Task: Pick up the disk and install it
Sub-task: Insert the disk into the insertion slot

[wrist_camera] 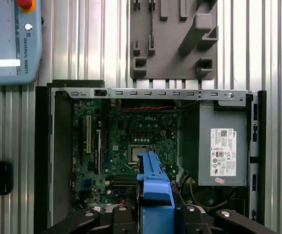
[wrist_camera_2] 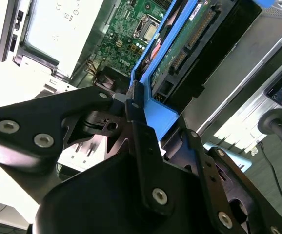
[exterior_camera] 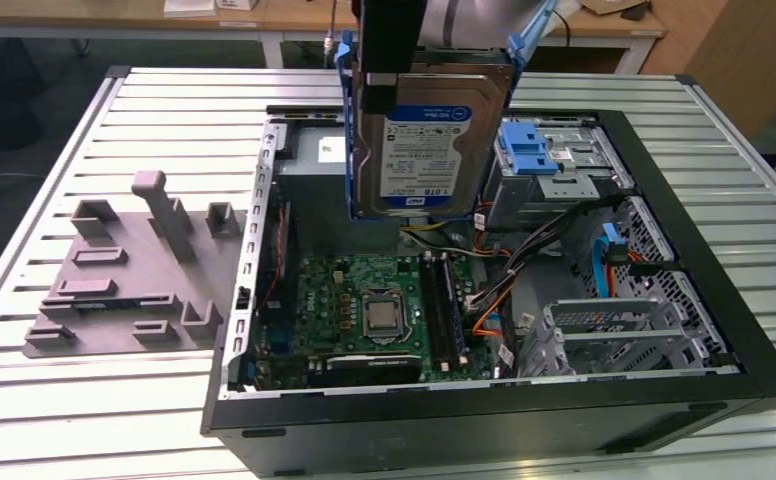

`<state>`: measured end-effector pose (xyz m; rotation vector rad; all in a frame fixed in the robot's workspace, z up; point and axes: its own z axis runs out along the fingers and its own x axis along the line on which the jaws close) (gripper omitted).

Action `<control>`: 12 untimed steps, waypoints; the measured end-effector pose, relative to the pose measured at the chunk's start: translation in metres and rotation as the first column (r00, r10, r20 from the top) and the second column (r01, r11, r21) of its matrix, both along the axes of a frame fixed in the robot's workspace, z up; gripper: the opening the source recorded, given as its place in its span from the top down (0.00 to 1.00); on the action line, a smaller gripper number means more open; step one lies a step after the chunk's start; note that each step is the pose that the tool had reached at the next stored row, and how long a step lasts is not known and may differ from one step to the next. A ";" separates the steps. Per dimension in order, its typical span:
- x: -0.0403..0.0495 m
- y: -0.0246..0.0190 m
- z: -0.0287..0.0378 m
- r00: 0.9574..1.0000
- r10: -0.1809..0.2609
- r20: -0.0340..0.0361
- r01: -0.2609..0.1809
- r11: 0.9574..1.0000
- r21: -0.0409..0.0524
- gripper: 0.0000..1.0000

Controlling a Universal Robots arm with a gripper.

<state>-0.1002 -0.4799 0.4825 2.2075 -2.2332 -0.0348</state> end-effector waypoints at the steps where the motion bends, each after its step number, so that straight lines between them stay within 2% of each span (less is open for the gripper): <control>1: 0.0000 0.0000 0.0000 1.000 0.000 0.000 0.000 1.000 0.000 0.64; 12: 0.0002 -0.0013 0.0000 1.000 0.000 0.000 0.000 1.000 0.000 0.64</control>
